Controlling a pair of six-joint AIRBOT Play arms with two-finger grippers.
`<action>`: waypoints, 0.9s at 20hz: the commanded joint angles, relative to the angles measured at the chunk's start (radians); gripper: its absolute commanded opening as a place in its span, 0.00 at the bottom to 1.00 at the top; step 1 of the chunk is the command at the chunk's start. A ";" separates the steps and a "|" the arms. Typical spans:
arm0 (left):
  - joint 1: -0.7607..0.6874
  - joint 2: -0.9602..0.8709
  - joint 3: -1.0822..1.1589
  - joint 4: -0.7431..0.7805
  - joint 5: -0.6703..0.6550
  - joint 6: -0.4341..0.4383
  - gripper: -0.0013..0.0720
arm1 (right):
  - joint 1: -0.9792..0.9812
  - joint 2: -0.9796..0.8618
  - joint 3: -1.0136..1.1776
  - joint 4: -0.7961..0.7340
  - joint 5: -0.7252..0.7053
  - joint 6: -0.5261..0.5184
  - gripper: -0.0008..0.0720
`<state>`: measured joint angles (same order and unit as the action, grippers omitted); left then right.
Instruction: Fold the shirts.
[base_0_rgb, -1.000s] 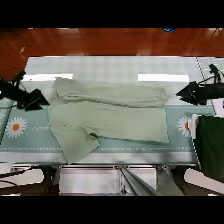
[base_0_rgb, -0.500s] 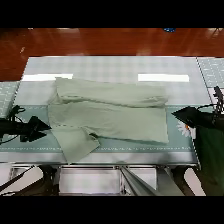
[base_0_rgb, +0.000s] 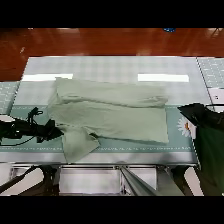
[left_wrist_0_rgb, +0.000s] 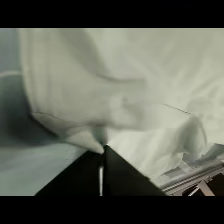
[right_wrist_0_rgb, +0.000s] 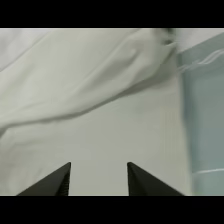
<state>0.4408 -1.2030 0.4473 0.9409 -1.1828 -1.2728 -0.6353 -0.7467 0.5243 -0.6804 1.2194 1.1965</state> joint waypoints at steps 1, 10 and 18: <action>-0.042 -0.005 -0.007 0.001 0.090 -0.002 0.05 | -0.124 -0.004 0.010 -0.259 0.025 0.111 0.58; -0.042 -0.005 -0.007 0.003 0.084 0.010 0.05 | 0.016 -0.097 -0.151 -0.400 0.119 0.182 0.58; -0.042 -0.005 -0.008 0.011 0.080 0.008 0.05 | 0.180 -0.320 -0.151 -0.233 -0.089 0.134 0.58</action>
<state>0.3988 -1.2076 0.4400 0.9310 -1.1622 -1.2644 -0.5236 -0.9985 0.3740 -1.0004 1.2373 1.3540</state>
